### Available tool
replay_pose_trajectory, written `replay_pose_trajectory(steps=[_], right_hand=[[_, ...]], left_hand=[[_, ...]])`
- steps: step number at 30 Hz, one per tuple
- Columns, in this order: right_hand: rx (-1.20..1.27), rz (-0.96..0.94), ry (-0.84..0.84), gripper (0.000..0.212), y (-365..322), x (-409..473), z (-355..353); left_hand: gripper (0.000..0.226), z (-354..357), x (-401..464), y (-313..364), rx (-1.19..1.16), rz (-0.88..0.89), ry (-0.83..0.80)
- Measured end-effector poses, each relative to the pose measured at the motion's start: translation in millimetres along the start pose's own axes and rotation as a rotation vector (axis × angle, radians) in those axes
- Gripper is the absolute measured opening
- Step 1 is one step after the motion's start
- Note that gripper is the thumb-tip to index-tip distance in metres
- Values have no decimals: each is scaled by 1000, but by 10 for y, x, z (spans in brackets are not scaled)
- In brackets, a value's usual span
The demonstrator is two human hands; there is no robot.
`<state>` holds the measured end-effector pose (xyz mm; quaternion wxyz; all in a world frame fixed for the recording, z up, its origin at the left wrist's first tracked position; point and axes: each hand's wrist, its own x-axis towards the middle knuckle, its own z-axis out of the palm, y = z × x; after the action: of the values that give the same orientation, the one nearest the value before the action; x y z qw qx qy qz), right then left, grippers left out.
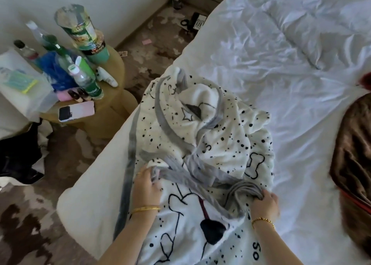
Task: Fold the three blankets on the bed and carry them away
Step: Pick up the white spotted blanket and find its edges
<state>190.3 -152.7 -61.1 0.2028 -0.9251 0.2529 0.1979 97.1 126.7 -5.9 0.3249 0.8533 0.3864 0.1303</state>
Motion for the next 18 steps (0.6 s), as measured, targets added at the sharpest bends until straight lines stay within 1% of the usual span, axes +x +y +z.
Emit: replay_pose_trajectory(steps=[1,2,3,5,7,8,10,12,13,14,16,18], right_hand=[[14,11,0,50,-40,-47,-3],[19,16,-7,48,-91,-82,-5],[11,11,-22,48,-151,-110,-5],[-45,-29,-73,47,-272,-132,6],[-74,-54,-123,45,-347,-83,37],[-62,-49,-146,45,-359,-36,57],[-9,-39,-190,45,-346,52,91],[75,-35,-212,40,-331,102,112],[131,-14,-220,37,-343,104,116],[193,16,-233,34,-369,98,129],[314,54,-278,32,-448,52,138],[381,73,-281,32,-563,-12,95]], left_hand=[[12,-120,45,-23,-57,-81,89],[18,-221,112,-65,-69,-185,119],[22,-286,194,-142,-36,-285,102],[28,-294,374,-383,94,-463,-22],[36,-220,510,-556,203,-620,-233],[38,-172,571,-616,198,-661,-329],[30,-72,652,-690,146,-633,-419],[21,9,694,-693,179,-534,-509],[21,50,708,-673,192,-501,-558],[19,92,726,-637,167,-508,-600],[16,168,739,-532,38,-573,-677],[20,229,773,-361,-24,-556,-698]])
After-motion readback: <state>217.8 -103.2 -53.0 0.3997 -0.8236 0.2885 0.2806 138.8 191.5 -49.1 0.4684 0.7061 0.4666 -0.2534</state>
